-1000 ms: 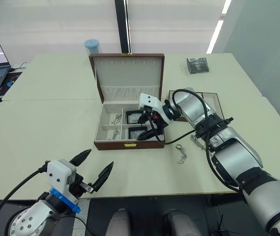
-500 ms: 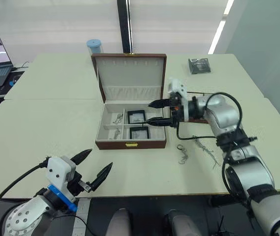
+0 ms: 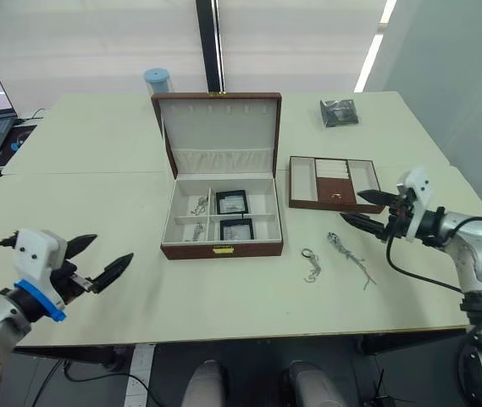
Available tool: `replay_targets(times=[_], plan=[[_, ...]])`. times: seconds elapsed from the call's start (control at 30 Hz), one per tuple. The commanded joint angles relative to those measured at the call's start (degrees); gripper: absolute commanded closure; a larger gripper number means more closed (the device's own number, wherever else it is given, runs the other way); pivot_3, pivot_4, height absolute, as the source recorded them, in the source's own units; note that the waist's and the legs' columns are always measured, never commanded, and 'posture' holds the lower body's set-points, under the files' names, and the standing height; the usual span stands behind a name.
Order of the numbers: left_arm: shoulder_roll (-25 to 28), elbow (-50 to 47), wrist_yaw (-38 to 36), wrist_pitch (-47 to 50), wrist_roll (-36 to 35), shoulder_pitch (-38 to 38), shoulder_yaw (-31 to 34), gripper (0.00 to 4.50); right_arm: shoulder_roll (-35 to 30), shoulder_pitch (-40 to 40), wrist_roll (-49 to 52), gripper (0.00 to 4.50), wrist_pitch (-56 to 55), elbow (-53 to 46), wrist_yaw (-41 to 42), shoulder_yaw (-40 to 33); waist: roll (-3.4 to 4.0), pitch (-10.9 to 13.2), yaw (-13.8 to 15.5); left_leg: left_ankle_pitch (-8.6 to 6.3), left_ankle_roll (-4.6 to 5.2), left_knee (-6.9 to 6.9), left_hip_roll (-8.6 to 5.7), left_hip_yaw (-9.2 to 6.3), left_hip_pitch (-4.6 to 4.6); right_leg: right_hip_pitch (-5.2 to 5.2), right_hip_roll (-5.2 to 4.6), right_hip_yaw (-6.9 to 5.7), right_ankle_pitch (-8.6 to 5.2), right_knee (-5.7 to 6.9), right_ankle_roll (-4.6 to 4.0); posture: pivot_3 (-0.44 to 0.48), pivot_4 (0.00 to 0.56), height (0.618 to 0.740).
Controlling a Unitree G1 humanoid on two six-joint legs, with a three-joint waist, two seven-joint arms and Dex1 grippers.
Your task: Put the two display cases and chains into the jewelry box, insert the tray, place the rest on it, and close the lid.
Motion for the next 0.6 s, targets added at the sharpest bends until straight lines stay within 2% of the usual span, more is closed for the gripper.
replay_targets(times=[0.03, 0.3, 0.6], plan=[[2.4, 3.7, -1.6, -0.3, 1.0, -1.7, 2.7, 0.00, -2.5, 3.6, 1.5, 0.04, -1.3, -4.7, -1.2, -3.1, 0.00, 0.0, 0.0, 0.00, 0.00, 0.00, 0.00, 0.01, 0.00, 0.00, 0.00, 0.01, 0.00, 0.00, 0.00, 0.000, 0.150, 0.740], [5.6, 11.7, -4.1, -2.5, 3.6, -4.1, 5.7, 0.00, -7.5, 10.6, 0.6, 0.04, -5.3, -1.5, -3.0, -6.6, -0.01, 0.0, 0.2, 0.00, 0.00, -0.01, 0.00, 0.05, 0.01, -0.01, -0.01, 0.01, 0.00, 0.00, 0.01, 0.000, 0.150, 0.740], [5.5, 13.0, -4.6, -2.3, 5.0, -4.4, 6.9, 0.00, -8.6, 11.3, -0.1, 0.04, -9.7, 3.3, -4.0, -6.7, -0.01, 0.0, 0.1, 0.00, 0.00, -0.01, 0.01, 0.07, 0.02, 0.00, -0.02, 0.03, 0.00, 0.00, 0.01, 0.000, 0.150, 0.740]])
